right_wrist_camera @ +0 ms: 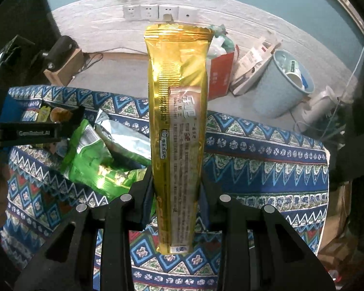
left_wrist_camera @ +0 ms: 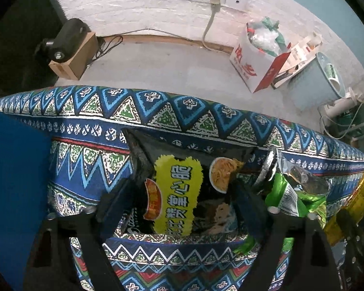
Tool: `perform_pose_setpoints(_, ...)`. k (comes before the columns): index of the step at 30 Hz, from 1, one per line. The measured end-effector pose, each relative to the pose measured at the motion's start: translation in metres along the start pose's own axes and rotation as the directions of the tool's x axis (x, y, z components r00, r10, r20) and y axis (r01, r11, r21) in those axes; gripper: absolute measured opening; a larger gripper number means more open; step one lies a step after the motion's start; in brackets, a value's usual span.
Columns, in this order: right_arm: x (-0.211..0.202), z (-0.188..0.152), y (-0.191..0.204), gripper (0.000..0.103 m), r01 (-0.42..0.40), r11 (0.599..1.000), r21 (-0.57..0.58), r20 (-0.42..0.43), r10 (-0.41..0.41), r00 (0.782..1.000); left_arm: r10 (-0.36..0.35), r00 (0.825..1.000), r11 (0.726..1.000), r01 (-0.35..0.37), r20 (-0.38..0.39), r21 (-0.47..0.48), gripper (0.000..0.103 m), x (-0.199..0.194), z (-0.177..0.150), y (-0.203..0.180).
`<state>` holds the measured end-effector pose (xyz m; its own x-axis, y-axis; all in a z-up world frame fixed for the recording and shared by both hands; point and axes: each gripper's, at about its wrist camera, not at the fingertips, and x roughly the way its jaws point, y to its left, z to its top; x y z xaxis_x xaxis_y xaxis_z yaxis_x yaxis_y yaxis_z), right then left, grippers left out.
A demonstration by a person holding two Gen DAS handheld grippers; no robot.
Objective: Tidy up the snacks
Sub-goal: 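Grasp the long yellow wafer bar with right tool while left tool grasps black chip bag, then lift and carry the black chip bag and yellow wafer bar toward the cardboard box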
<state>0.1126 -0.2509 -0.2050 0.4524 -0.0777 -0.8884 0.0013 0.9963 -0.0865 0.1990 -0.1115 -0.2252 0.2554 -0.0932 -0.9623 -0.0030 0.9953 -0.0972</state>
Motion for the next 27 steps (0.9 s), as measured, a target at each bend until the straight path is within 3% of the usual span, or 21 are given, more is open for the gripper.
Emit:
perform_pose_setpoints(7,-0.008,-0.005,0.008,0.03,-0.015,1.0,-0.014,0.002,0.015,1.0,0.0,0.999,0.998,-0.003,0.045,0.067,0.06,-0.012,-0.011,-0.005)
perform_pose_setpoints(13,-0.017,-0.009,0.018,0.03,-0.034,0.999,-0.023,0.007,0.035,0.999,0.007,0.999,0.996,-0.012,0.052,0.084,0.058,-0.024,-0.023,0.004)
perform_pose_setpoints(27,-0.048,-0.017,0.048,0.03,-0.066,0.996,-0.067,0.062,0.07,0.996,0.039,0.982,0.986,-0.069,0.186,0.154,0.058,-0.088,-0.062,0.028)
